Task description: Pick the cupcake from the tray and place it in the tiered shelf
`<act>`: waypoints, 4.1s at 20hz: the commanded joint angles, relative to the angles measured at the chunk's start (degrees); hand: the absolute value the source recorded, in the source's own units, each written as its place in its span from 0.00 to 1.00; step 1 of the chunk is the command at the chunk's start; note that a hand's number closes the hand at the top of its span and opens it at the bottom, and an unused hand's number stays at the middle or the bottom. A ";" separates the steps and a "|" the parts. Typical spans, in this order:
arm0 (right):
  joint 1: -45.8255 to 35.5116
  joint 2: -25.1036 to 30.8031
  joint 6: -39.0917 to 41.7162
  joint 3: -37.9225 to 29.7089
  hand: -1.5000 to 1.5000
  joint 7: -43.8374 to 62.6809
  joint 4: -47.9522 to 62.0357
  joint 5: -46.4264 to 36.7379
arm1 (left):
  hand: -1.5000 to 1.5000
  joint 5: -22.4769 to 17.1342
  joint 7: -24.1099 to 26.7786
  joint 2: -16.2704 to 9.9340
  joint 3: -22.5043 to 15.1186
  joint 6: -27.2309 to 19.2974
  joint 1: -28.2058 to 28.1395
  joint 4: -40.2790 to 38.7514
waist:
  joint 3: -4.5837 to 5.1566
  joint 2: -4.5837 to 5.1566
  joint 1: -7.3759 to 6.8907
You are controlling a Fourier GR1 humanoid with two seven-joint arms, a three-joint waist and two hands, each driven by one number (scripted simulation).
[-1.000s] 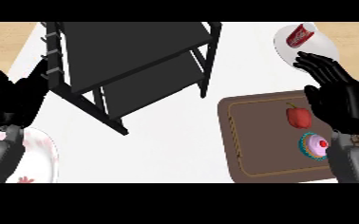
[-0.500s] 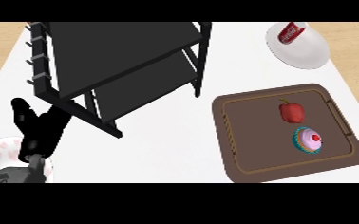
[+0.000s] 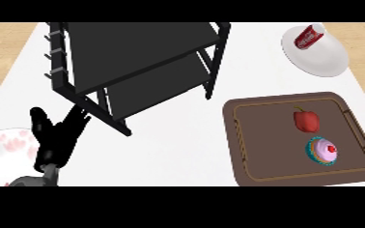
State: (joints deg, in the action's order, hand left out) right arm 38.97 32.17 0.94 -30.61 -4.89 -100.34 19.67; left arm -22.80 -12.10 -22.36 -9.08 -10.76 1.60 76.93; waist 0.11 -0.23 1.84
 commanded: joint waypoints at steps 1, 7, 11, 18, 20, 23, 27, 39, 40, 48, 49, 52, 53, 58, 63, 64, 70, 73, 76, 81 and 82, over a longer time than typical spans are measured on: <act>5.58 0.23 1.91 -0.20 0.00 8.45 -12.68 0.05 | 0.50 0.87 -0.40 0.58 -0.24 0.44 0.53 -0.12 | 0.03 0.19 -0.98; 3.21 6.33 -2.89 -0.09 0.00 31.98 -23.93 -1.82 | 0.50 3.18 -0.31 3.18 -1.40 -1.08 3.46 -2.51 | 0.04 0.46 -1.81; -4.35 8.02 -10.04 5.64 0.00 43.69 -23.65 -10.82 | 0.50 3.75 0.11 3.80 -1.49 -0.58 2.66 -2.31 | -0.02 0.62 -2.72; -16.50 13.98 -10.43 12.48 0.00 64.90 -23.45 -17.85 | 0.50 2.22 -2.90 1.29 1.73 2.01 3.42 -0.73 | -0.05 0.47 -2.98; -20.53 11.73 -11.26 19.12 0.00 66.34 -21.43 -22.48 | 0.50 3.09 -3.03 2.94 0.83 1.44 3.25 0.18 | -0.08 0.43 -2.97; -25.16 12.20 -9.50 24.18 0.00 70.42 -18.26 -25.41 | 0.50 4.70 -2.49 3.82 0.31 0.53 3.11 -0.41 | -0.08 0.43 -2.98; -25.51 6.98 -9.09 28.85 0.00 69.06 -17.18 -30.54 | 0.50 4.38 1.66 3.81 3.06 4.05 2.57 -4.89 | -0.08 0.31 -2.07; -28.95 0.02 -7.81 33.08 0.00 74.00 -12.71 -42.88 | 0.50 6.95 1.10 5.56 3.06 4.45 -1.72 -1.35 | -0.08 0.22 -1.98; -31.98 0.31 -6.59 30.84 0.00 72.16 -8.34 -40.73 | 0.50 5.11 0.02 3.22 6.59 7.14 4.73 -6.75 | -0.08 0.33 -1.83; -30.12 -3.85 -4.12 30.97 0.00 73.14 -8.57 -46.82 | 0.50 7.48 -3.31 3.82 6.50 5.61 -0.07 1.25 | -0.10 0.18 -1.90; -33.49 -5.61 -5.62 32.86 0.00 71.88 -2.70 -49.32 | 0.50 7.70 -3.10 4.80 5.66 5.34 -0.75 2.45 | -0.11 0.24 -2.26; -31.45 -5.41 -4.22 29.78 0.00 70.58 -3.21 -49.88 | 0.50 8.58 -4.66 6.68 4.91 3.94 -2.12 4.47 | -0.11 0.18 -1.94; -35.25 -6.79 -4.12 31.36 0.00 71.91 0.40 -51.41 | 0.50 8.42 -2.06 5.50 6.74 5.58 -0.88 0.82 | -0.09 0.27 -2.11; -37.32 -10.47 -5.94 30.77 0.00 66.32 5.65 -56.60 | 0.50 10.04 -4.20 7.89 7.24 5.53 3.05 -2.30 | -0.10 0.27 -1.84; -30.36 -10.68 -8.42 24.86 0.00 54.72 6.28 -53.59 | 0.50 13.09 0.49 11.66 6.93 3.78 4.04 -6.12 | -0.11 0.25 -1.44; -32.31 -12.58 -6.53 25.08 0.00 57.49 5.69 -55.87 | 0.50 11.64 -4.11 8.97 8.53 6.76 -0.17 0.88 | -0.11 0.19 -1.81; -32.80 -15.94 -7.81 26.34 0.00 52.43 9.48 -58.13 | 0.50 12.93 -2.76 10.52 9.64 7.73 0.83 -0.96 | -0.10 0.20 -1.73; -34.52 -8.86 5.91 30.95 1.00 47.83 15.97 -53.89 | 0.50 11.90 -2.96 9.45 8.76 8.59 -0.98 0.84 | -0.14 0.34 -2.78; -36.94 -13.42 -0.58 28.54 1.00 43.87 18.37 -54.79 | 0.50 13.43 -7.43 11.45 8.09 5.84 0.52 4.15 | -0.13 0.22 -1.91; -35.39 -14.85 -1.12 28.67 1.00 43.85 11.88 -56.55 | 0.50 12.94 -1.75 9.60 12.30 10.09 1.15 -3.70 | -0.09 0.23 -1.66; -37.27 -15.32 -2.52 28.67 1.00 43.99 11.14 -56.91 | 0.50 12.65 -2.84 9.50 11.12 10.35 -1.85 1.65 | -0.10 0.19 -1.85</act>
State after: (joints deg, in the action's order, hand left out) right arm 2.58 17.95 -0.27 -2.15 40.74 -87.35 -36.27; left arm -10.10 -16.02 -12.70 1.37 -1.76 0.51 78.41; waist 0.15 -0.10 0.01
